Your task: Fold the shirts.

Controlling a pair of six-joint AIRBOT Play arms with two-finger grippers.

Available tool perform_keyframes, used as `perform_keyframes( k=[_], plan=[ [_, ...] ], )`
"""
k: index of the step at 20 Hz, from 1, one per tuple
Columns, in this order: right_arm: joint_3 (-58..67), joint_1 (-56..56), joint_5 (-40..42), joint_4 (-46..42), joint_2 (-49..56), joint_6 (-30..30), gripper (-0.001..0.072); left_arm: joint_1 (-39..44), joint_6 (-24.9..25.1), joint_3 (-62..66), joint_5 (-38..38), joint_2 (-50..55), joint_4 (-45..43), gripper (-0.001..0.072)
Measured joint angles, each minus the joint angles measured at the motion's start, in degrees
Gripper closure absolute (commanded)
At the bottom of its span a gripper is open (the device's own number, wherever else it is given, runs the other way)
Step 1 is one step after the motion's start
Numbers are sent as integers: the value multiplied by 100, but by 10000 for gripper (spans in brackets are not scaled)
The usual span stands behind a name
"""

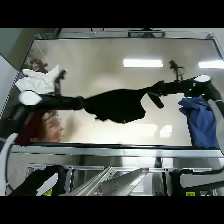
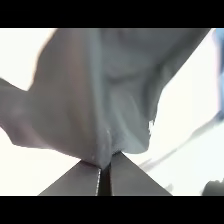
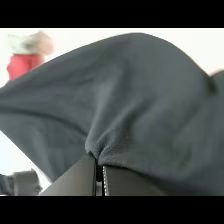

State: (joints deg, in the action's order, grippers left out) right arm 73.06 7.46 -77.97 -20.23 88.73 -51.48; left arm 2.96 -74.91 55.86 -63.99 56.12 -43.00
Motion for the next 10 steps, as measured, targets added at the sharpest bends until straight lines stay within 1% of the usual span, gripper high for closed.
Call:
perform_keyframes(
  k=[4,6,8,10],
  plan=[
    [2,365,-170,730,-1827,234,695,-1364,234,975,-492,-1248,678,692],
    [4,452,-149,942,-2804,304,695,-2006,400,1429,-664,-1735,1049,692],
    [4,496,103,977,-3738,326,694,-2588,553,1888,-780,-2135,1255,692],
    [7,514,398,748,-4509,332,694,-2903,649,2201,-837,-2341,1338,692]
  ],
)
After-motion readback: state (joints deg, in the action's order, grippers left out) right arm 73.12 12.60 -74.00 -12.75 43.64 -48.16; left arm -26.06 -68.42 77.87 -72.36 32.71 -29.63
